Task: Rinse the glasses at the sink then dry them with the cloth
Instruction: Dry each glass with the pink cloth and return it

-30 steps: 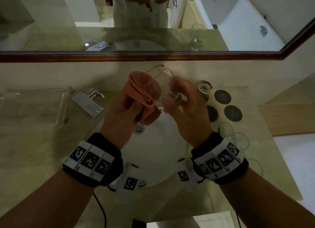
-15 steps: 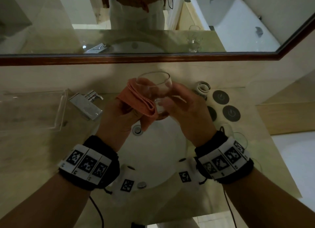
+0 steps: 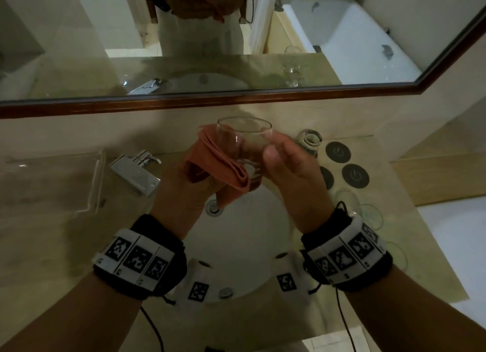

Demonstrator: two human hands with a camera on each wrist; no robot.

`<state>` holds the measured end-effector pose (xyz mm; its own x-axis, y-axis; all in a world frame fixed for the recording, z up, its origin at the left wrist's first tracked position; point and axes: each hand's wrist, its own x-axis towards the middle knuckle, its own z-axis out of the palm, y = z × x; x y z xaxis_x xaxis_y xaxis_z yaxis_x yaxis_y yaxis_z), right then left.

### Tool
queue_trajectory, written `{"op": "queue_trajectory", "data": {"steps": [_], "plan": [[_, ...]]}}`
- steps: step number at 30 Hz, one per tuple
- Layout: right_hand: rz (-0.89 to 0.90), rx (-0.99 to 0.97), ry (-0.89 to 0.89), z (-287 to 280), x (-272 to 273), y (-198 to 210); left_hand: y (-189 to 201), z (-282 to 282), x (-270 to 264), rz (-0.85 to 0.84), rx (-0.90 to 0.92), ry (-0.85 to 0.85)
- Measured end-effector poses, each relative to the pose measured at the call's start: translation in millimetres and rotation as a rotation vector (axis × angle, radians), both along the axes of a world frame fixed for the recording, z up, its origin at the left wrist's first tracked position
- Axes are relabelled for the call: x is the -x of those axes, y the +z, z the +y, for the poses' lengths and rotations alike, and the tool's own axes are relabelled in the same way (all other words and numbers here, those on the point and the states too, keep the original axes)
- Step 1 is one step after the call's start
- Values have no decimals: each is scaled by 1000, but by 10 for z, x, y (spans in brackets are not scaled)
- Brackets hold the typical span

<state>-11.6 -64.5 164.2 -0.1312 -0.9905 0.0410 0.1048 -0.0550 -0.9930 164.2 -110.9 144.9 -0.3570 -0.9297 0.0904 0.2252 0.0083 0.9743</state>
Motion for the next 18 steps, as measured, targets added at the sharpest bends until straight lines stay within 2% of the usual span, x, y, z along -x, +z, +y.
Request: {"op": "queue_trajectory", "data": {"steps": [6,10,12,16,18], "plan": [[27,-23,21,-7,-103,44,34,-31,-12,-17,37,-34],[-32,-86,-65,9,-64,119,-42,-28,46,23,-105,-62],[47,-91,-142,23,8,151,-78,-55,135,87,-197,-87],[366,-68,-263,66,231,56,-138,-92,404,206,-312,-114],[398,-58,-261,73,370,0,-140,-75,580,235,-343,-146]]}}
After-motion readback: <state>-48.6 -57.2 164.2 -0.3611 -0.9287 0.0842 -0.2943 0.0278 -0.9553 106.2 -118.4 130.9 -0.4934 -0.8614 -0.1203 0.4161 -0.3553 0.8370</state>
